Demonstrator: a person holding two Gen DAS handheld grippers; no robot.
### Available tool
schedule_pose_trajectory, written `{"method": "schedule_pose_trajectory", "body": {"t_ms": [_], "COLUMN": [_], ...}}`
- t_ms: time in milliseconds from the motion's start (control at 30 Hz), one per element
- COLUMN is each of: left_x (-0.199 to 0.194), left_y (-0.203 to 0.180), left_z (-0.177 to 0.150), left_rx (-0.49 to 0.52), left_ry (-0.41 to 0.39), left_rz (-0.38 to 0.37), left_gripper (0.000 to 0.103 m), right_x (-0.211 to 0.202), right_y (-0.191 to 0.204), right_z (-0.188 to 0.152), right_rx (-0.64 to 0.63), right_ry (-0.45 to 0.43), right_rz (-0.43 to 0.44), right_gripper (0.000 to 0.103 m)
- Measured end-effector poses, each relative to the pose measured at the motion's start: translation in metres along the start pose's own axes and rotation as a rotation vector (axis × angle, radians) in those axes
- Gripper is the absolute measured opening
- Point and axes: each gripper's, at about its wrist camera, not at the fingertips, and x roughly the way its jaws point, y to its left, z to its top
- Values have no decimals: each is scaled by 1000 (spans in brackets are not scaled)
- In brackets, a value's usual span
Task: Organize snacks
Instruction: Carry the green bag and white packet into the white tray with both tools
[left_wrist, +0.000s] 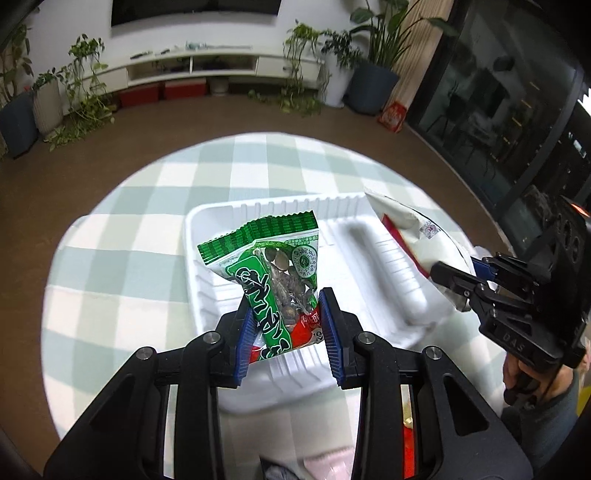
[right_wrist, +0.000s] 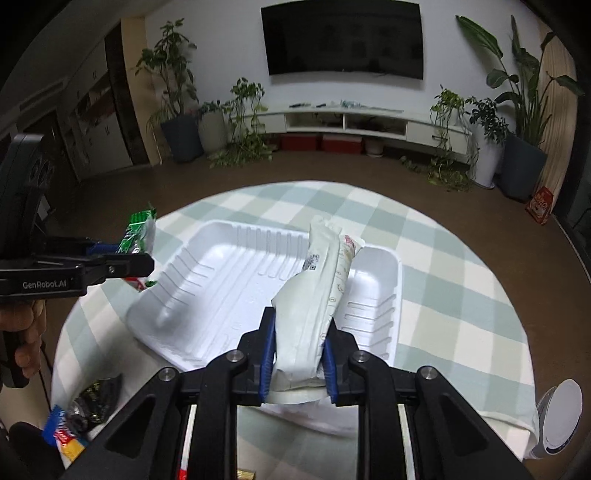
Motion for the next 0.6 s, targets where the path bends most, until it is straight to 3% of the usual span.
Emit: {"method": "schedule_pose_trajectory", "body": {"t_ms": [300, 600], "left_x": [71, 100], "left_y": [24, 24], "left_z": [-3, -8], "left_rx": [-18, -12], "left_ry": [94, 135], "left_rz": [26, 48], "left_gripper": [31, 33], "right_x": [31, 44], "right_y": [-8, -7], "right_z": [-11, -20], "right_rx": [3, -26], "right_ry": [57, 82], "right_rz": [-10, -39], "right_gripper": [24, 25]}}
